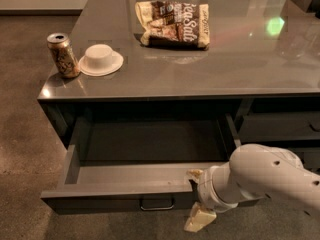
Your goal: Open top drawer
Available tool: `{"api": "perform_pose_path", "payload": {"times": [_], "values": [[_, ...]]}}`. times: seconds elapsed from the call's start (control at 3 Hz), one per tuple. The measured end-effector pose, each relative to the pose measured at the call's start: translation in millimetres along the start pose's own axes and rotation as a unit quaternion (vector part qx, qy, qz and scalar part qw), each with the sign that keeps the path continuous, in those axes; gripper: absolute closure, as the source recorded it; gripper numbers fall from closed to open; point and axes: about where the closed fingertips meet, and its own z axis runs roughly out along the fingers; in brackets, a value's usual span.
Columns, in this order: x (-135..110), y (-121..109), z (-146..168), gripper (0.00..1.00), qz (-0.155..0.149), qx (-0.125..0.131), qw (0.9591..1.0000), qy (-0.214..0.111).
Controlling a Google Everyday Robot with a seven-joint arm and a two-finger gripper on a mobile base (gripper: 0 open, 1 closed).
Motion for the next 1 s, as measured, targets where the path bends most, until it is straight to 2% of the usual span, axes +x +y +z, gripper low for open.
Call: {"api": "perform_pose_path", "payload": {"times": [0.67, 1.0], "values": [[9.1, 17.1, -5.9, 0.61, 0.010, 0.001, 0.9999, 0.007], [7.4, 16.7, -9.3, 0.55, 0.010, 0.001, 0.9999, 0.007]]}}
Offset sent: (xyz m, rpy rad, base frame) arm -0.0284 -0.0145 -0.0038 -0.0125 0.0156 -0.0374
